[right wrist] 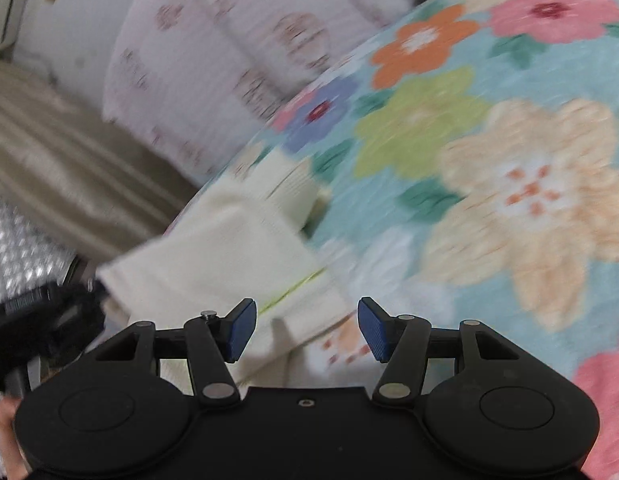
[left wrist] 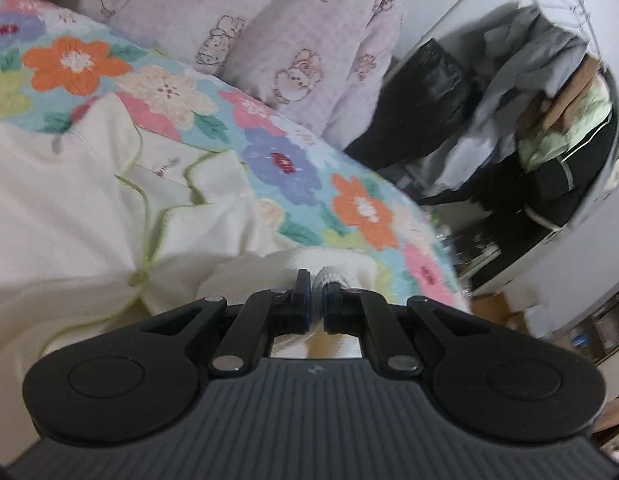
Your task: Fold clothes
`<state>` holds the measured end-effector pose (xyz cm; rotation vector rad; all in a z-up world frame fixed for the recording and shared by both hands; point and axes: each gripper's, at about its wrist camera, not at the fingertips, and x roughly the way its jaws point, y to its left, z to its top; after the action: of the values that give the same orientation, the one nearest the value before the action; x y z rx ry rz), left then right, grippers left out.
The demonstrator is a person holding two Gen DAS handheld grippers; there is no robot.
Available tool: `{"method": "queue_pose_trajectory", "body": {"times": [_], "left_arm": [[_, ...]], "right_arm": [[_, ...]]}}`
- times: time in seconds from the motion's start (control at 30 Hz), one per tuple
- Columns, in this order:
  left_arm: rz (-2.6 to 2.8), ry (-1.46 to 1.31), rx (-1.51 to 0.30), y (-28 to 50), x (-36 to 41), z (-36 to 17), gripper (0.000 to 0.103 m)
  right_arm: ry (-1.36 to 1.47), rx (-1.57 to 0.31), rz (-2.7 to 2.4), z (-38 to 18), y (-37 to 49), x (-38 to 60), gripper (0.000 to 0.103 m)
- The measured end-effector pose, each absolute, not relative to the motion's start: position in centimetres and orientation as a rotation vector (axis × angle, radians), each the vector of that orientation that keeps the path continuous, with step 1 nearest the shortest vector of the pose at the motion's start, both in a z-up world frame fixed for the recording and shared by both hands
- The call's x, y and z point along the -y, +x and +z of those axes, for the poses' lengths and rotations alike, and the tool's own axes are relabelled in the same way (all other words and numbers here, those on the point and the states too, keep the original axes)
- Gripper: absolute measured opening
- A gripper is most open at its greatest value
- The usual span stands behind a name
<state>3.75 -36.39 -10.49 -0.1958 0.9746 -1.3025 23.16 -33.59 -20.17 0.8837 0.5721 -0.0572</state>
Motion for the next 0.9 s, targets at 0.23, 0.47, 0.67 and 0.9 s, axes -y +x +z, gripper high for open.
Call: {"method": "queue_pose_trajectory", "body": {"times": [0.23,0.47,0.67,0.9], "left_arm": [[-1.404,-0.322,-1.091,2.4,37.5,-10.0,0.005],[-1.51,-0.43,-1.087,0.1,37.6,-6.9,0.005],[-1.472,-0.574,-0.966,1.7,33.9,-5.4,0.005],[-1.072,-0.29,-0.849,5.5,30.5,-9.1,0.005]], "right_arm": [[0.632,-0.597,0.095,-18.3,25.1,27.1,0.072],[0.434,-0.594,-0.094,-19.1,25.8,23.9,0.078],[0.472,-0.633,-0.204,-19.6,25.2,24.3,0.019],[0.441,-0.715,-0.262,-20.5,24.9,24.5,0.015]]}}
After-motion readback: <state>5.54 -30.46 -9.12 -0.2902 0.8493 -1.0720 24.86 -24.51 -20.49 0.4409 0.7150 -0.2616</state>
